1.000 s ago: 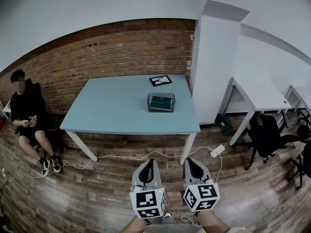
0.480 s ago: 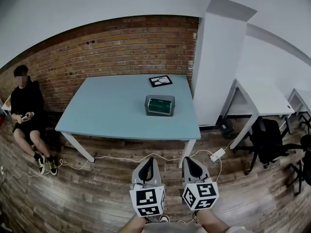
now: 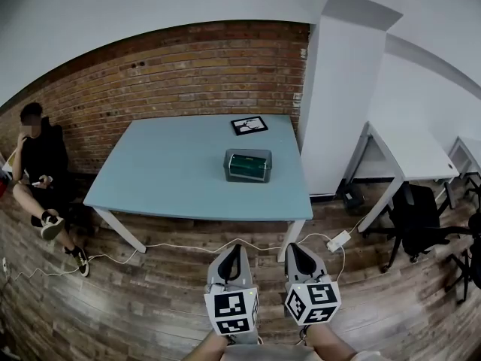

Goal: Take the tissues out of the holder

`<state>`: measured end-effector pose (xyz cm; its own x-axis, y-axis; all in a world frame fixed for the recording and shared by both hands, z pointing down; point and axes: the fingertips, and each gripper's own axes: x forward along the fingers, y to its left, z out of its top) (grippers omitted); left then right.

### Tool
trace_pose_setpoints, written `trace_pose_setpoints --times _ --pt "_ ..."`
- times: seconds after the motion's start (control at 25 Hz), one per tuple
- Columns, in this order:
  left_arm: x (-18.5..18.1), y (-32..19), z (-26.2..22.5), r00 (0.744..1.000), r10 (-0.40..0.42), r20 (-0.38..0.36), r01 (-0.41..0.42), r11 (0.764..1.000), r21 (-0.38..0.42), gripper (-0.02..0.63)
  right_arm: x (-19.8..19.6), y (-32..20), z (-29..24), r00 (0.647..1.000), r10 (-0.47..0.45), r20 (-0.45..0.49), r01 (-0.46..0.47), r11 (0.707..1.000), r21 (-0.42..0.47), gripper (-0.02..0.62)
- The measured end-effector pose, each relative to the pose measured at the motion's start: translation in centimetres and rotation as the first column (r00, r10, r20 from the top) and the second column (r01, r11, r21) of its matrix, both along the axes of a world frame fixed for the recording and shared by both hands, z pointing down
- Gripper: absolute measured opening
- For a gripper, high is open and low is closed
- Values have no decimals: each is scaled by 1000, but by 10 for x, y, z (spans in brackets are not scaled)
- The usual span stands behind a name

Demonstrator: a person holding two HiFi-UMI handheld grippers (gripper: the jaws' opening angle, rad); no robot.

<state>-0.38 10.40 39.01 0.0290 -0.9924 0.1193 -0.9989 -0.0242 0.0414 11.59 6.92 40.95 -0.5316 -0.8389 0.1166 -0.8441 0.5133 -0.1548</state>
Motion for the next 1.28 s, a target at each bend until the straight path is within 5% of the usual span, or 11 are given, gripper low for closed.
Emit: trace_pose_setpoints --times 1.28 --pt "-42 -179 -7 997 72 22 -72 997 -9 8 -50 -171 -9 999 46 -8 -46 999 7 0"
